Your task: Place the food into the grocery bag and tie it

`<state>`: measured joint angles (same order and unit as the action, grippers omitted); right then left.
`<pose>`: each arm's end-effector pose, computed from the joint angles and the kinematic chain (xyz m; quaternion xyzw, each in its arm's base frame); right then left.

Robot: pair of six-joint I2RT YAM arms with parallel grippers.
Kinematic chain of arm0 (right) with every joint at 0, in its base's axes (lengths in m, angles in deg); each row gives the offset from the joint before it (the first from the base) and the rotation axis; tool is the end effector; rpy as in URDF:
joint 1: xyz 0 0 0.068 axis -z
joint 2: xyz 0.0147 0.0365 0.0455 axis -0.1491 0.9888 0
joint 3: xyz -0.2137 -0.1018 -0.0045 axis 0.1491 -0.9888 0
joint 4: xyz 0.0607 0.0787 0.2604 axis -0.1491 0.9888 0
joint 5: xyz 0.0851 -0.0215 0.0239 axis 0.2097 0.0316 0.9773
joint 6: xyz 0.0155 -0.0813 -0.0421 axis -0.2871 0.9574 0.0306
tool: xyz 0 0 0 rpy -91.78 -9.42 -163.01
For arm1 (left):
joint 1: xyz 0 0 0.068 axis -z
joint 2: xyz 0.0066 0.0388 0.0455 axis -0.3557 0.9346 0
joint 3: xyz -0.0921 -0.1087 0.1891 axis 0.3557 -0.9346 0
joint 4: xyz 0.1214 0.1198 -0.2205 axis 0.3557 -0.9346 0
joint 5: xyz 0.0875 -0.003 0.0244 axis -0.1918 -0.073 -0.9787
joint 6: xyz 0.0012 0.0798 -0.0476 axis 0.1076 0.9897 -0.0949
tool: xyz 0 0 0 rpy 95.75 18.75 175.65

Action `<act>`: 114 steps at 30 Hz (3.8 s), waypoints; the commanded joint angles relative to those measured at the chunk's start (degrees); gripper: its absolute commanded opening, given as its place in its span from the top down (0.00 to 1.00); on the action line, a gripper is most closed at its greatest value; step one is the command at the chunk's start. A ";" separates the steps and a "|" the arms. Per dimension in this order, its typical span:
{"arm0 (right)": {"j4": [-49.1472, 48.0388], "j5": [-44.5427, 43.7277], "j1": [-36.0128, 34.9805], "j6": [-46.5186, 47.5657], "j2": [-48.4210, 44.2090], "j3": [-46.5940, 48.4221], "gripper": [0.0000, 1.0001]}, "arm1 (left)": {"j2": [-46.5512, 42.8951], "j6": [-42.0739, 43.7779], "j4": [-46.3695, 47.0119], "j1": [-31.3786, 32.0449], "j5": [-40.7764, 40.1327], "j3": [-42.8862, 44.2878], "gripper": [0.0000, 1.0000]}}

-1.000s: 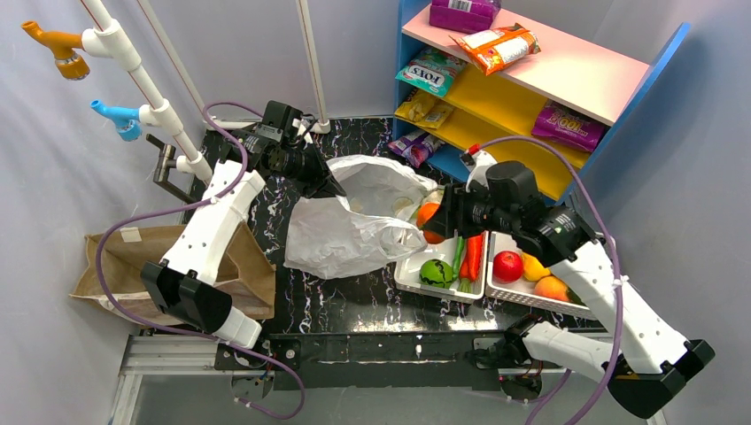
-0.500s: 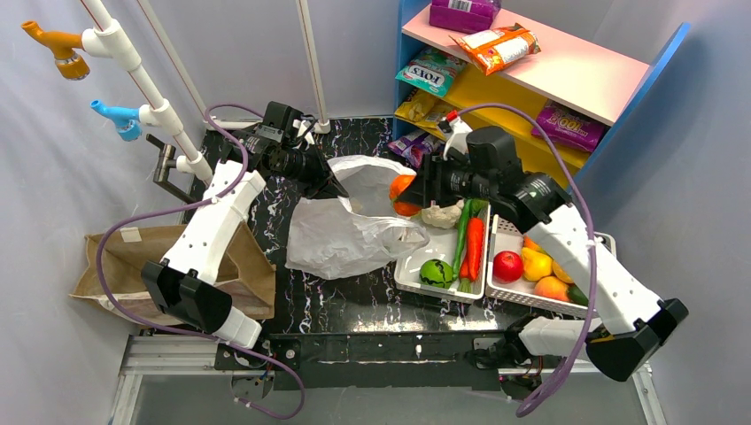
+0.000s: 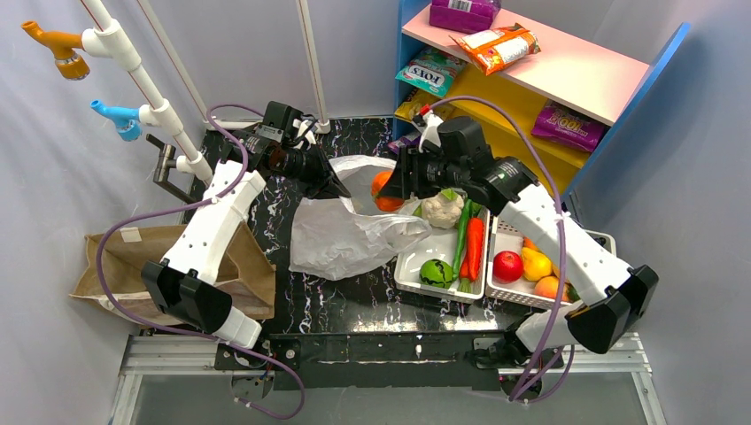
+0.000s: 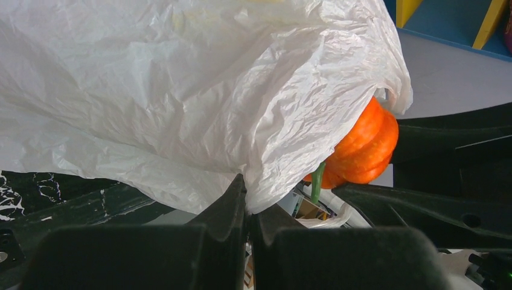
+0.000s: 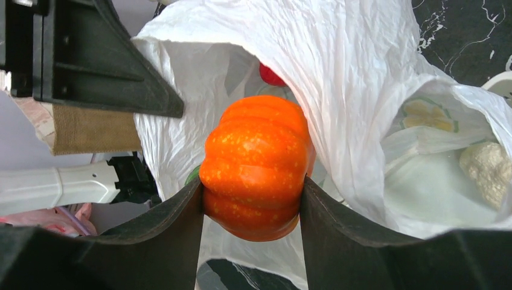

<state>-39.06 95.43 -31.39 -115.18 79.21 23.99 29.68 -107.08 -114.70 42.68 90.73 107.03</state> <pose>0.2667 0.2493 0.3510 -0.1507 0.8416 0.3689 0.3646 0.3110 -0.1674 0.3317 -0.1105 0.9061 -0.3792 0.1513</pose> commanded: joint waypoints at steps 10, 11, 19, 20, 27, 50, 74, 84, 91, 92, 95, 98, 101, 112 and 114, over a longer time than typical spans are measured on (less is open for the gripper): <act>-0.80 -2.28 -1.11 -1.12 7.09 10.26 0.31 | -2.05 0.91 -0.39 -0.31 2.67 -0.69 1.00; -0.75 -2.71 -1.09 -1.83 7.18 10.45 0.28 | -2.09 0.86 -0.37 -0.31 2.67 -0.80 1.00; -1.98 -1.29 -1.17 -2.80 7.07 10.37 0.18 | -2.22 0.79 -0.12 -0.26 2.67 -1.42 1.00; -1.98 -1.18 -1.12 -2.72 6.92 10.46 0.17 | -2.20 0.76 -0.13 -0.28 2.67 -1.48 1.00; 2.44 -2.29 -1.12 -0.86 6.49 14.32 0.14 | -2.39 0.83 -0.03 -0.30 2.67 -2.45 1.00; 25.55 -42.64 -0.82 -1.88 -14.07 -4.67 0.07 | -2.81 4.66 -2.56 0.19 1.87 -5.45 1.00; 33.75 -36.70 14.34 -11.40 -23.20 -24.95 0.02 | 2.39 4.63 -2.77 3.53 2.58 -2.51 1.00; 28.15 -28.42 24.03 -11.39 -21.39 -31.95 0.02 | 1.96 4.71 -2.93 3.86 2.36 -3.24 1.00; 26.27 -27.30 27.85 -12.42 -20.18 -33.46 0.02 | 1.31 4.69 -3.04 3.82 2.14 -3.86 1.00; 25.77 -27.15 28.47 -12.46 -20.43 -33.81 0.02 | 1.21 4.68 -3.05 3.82 2.06 -3.92 1.00; 24.32 -26.98 30.77 -12.44 -20.90 -35.14 0.02 | 1.13 4.62 -3.06 3.82 1.96 -4.02 1.00; 24.27 -27.18 33.00 -13.32 -20.58 -35.31 0.02 | 1.10 4.47 -3.11 3.82 1.96 -4.00 1.00; 24.14 -27.10 35.74 -15.28 -20.12 -35.61 0.02 | 1.06 4.49 -3.11 3.82 1.88 -4.02 1.00; 19.81 -25.03 41.38 -18.86 -19.77 -38.43 0.02 | 0.94 4.60 -3.14 3.82 1.83 -4.22 1.00; 18.27 -24.40 42.29 -18.88 -19.84 -38.94 0.02 | 0.87 4.62 -3.18 3.84 1.85 -4.42 1.00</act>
<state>-17.46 70.19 8.87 -132.39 59.72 -14.32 32.32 -103.06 -116.07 46.20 92.06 102.59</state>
